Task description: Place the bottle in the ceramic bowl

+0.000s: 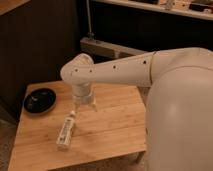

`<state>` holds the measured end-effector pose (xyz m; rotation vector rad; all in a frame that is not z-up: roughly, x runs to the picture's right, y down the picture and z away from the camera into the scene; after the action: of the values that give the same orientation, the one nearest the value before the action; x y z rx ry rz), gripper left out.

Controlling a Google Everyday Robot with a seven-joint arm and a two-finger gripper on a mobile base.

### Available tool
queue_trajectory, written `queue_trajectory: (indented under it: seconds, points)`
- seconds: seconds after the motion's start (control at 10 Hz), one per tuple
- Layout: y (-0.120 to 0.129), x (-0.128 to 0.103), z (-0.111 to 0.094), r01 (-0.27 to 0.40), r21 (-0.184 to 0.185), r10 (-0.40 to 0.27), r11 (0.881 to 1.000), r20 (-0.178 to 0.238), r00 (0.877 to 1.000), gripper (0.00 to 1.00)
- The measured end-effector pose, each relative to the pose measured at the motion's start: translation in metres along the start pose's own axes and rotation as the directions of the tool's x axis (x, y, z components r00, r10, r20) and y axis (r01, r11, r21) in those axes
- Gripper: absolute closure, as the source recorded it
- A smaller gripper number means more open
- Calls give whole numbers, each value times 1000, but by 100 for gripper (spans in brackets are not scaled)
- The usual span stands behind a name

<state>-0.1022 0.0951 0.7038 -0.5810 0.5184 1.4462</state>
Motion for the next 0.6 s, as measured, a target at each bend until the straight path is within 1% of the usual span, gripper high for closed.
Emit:
queue_trajectory:
  seconds: [0.6]
  points:
    - [0, 0, 1, 0, 1, 0, 1000, -3, 1000, 35]
